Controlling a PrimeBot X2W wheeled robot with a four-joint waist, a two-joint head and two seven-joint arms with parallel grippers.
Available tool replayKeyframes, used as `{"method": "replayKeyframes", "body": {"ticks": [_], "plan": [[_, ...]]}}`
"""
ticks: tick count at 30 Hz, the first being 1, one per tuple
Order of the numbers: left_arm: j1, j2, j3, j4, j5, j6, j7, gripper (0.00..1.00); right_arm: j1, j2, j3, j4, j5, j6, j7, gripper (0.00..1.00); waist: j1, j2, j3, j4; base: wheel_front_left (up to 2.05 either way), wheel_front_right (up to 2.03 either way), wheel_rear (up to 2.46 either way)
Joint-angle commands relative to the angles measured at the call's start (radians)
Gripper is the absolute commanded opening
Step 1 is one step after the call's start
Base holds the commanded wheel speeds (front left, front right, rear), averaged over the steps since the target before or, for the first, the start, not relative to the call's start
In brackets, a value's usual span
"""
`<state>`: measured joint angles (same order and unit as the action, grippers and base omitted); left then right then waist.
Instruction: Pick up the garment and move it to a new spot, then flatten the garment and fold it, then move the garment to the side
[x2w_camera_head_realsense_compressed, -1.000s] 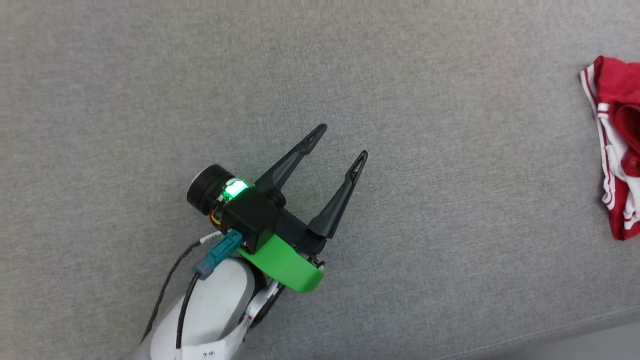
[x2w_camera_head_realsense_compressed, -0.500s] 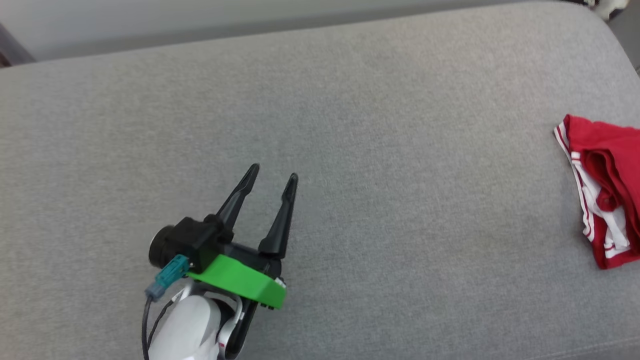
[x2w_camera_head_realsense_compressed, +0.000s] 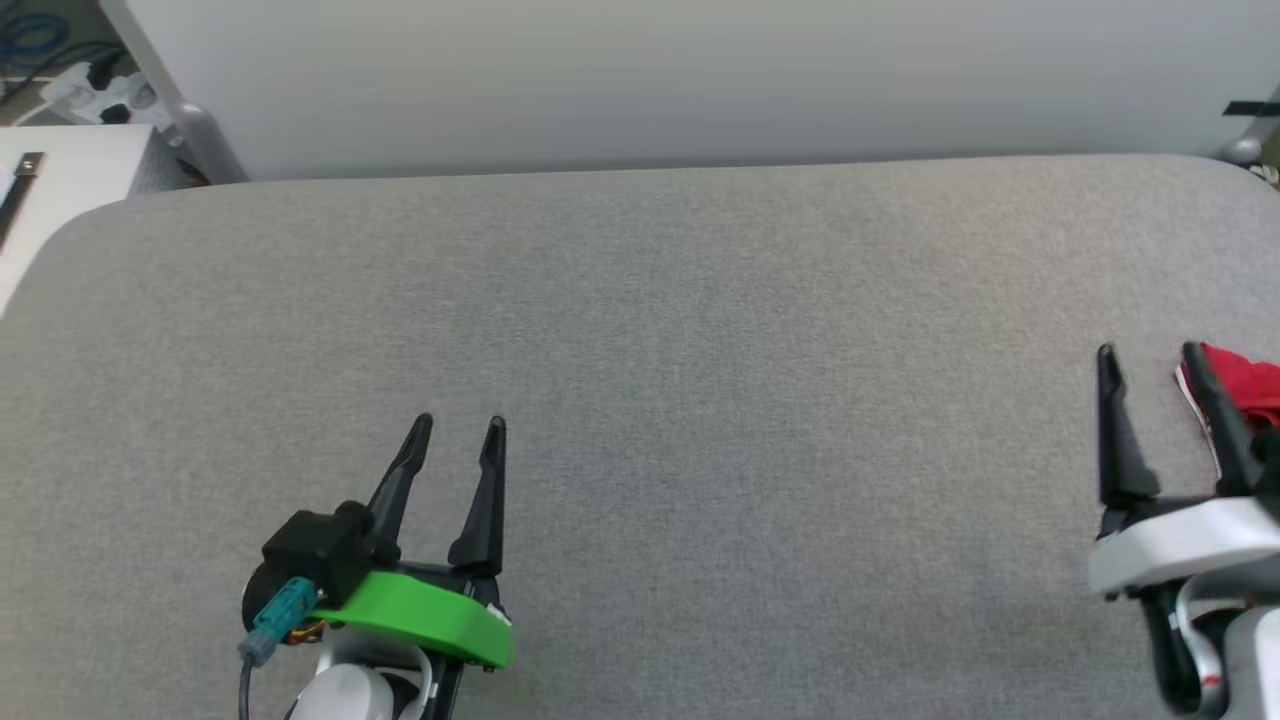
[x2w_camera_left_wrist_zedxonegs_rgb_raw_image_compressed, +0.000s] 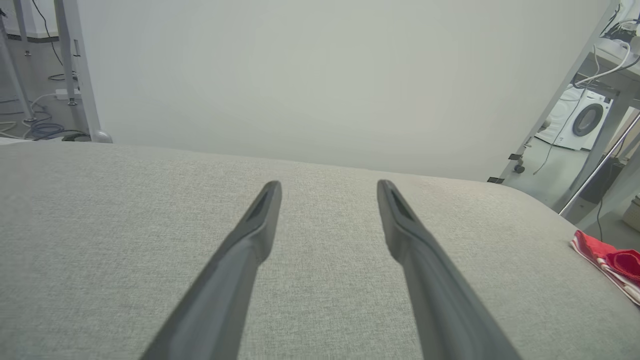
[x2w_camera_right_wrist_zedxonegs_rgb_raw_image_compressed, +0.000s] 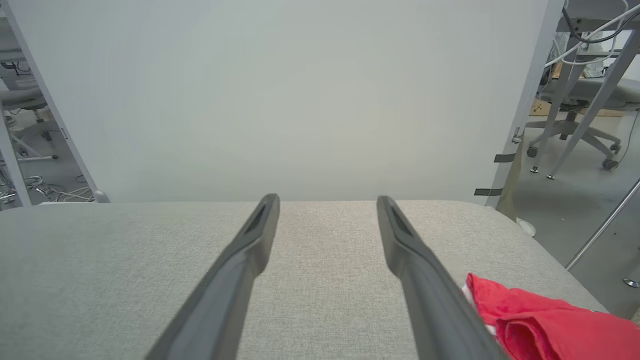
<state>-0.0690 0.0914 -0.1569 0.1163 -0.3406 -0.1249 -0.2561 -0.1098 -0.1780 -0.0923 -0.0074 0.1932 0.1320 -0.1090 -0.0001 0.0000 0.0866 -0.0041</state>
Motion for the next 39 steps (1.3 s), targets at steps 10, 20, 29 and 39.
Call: {"method": "replayKeyframes", "body": {"ticks": [10,20,29,39], "plan": [[0.05,-0.025,0.045,0.019,0.014,-0.005,-0.006,1.0,0.095,0.102,0.033,0.049,-0.037,-0.001,-0.113,1.0,0.0001,0.0,-0.037,0.04,0.0,0.0,0.0],[0.051,-0.031,0.054,0.018,0.023,-0.006,-0.006,1.0,0.086,0.118,0.052,0.08,-0.049,-0.001,-0.135,1.0,0.0001,0.0,-0.039,0.042,0.0,0.0,0.0],[0.049,-0.034,0.054,0.016,0.035,-0.006,-0.006,1.0,0.084,0.121,0.061,0.086,-0.049,-0.001,-0.141,1.0,0.0001,0.0,-0.037,0.041,0.0,0.0,0.0],[0.045,-0.036,0.053,0.013,0.035,-0.006,-0.006,1.0,0.079,0.123,0.063,0.093,-0.051,-0.001,-0.144,1.0,0.0001,0.0,-0.035,0.037,0.0,0.0,0.0]]}}
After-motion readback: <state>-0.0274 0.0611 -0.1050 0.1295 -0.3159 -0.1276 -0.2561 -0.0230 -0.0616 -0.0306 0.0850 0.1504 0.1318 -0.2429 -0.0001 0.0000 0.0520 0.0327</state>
